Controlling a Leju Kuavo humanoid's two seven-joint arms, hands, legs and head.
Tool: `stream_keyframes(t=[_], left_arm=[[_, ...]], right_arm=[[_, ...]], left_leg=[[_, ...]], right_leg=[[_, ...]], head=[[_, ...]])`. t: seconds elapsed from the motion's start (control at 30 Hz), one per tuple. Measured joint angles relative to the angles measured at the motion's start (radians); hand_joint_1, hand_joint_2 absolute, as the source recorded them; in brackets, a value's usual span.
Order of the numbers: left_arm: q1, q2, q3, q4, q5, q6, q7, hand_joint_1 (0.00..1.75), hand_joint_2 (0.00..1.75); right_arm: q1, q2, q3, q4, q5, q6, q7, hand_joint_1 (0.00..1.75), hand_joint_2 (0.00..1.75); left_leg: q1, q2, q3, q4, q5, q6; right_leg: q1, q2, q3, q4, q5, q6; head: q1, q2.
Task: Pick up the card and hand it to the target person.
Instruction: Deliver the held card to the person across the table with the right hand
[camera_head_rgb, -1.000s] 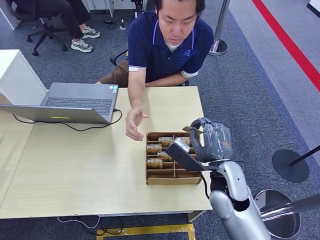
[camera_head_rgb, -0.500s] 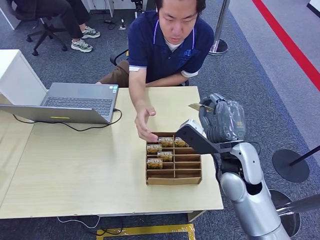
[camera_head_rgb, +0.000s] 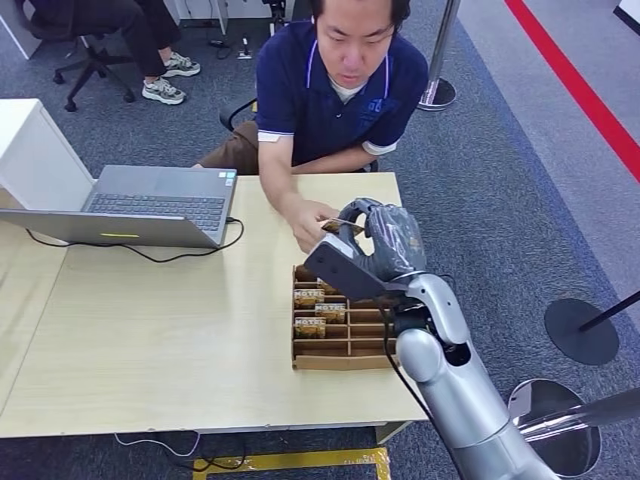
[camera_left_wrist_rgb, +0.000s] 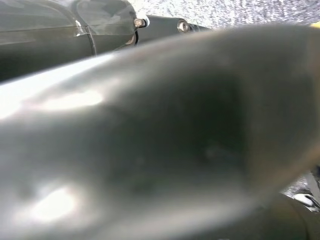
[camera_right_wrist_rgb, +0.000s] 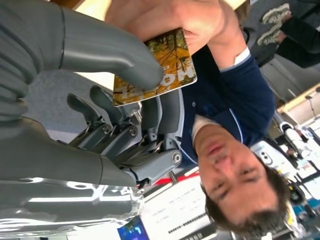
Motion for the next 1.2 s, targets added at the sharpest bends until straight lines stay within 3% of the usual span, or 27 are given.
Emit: stream_keyframes(t=[0.5, 0.53, 0.63, 0.67, 0.73, 0.87, 1.2], left_arm=[[0.000, 0.000, 0.000, 0.000, 0.000, -0.004, 0.000, 0.00, 0.00], [0.000, 0.000, 0.000, 0.000, 0.000, -0.005, 0.000, 0.00, 0.44], [0.000, 0.000, 0.000, 0.000, -0.006, -0.006, 0.000, 0.00, 1.75], [0.000, 0.000, 0.000, 0.000, -0.009, -0.006, 0.001, 0.00, 1.75], [0.000, 0.000, 0.000, 0.000, -0.013, -0.006, 0.002, 0.00, 1.75], [0.000, 0.000, 0.000, 0.000, -0.010, -0.006, 0.002, 0.00, 0.00], [0.000, 0.000, 0.000, 0.000, 0.001, -0.002, 0.011, 0.00, 0.00]], right_arm=[[-0.017, 0.037, 0.025, 0.065, -0.012, -0.003, 0.001, 1.58, 1.75], [-0.017, 0.037, 0.026, 0.067, -0.013, -0.003, 0.003, 1.46, 1.75], [-0.017, 0.037, 0.031, 0.069, -0.013, -0.004, 0.007, 0.28, 1.75], [-0.017, 0.037, 0.033, 0.069, -0.014, -0.004, 0.008, 0.00, 1.75], [-0.017, 0.037, 0.034, 0.069, -0.014, -0.004, 0.010, 0.00, 1.75], [-0.017, 0.037, 0.037, 0.069, -0.017, -0.003, 0.013, 0.00, 1.75], [-0.023, 0.037, 0.037, 0.071, -0.028, -0.004, 0.017, 0.00, 1.75]], left_leg=[[0.000, 0.000, 0.000, 0.000, 0.000, 0.000], [0.000, 0.000, 0.000, 0.000, 0.000, 0.000], [0.000, 0.000, 0.000, 0.000, 0.000, 0.000], [0.000, 0.000, 0.000, 0.000, 0.000, 0.000], [0.000, 0.000, 0.000, 0.000, 0.000, 0.000], [0.000, 0.000, 0.000, 0.000, 0.000, 0.000], [0.000, 0.000, 0.000, 0.000, 0.000, 0.000]], right_leg=[[0.000, 0.000, 0.000, 0.000, 0.000, 0.000], [0.000, 0.000, 0.000, 0.000, 0.000, 0.000], [0.000, 0.000, 0.000, 0.000, 0.000, 0.000], [0.000, 0.000, 0.000, 0.000, 0.000, 0.000], [0.000, 0.000, 0.000, 0.000, 0.000, 0.000], [0.000, 0.000, 0.000, 0.000, 0.000, 0.000], [0.000, 0.000, 0.000, 0.000, 0.000, 0.000]], head=[[0.000, 0.000], [0.000, 0.000], [0.000, 0.000], [0.000, 0.000], [0.000, 0.000], [0.000, 0.000], [0.000, 0.000]])
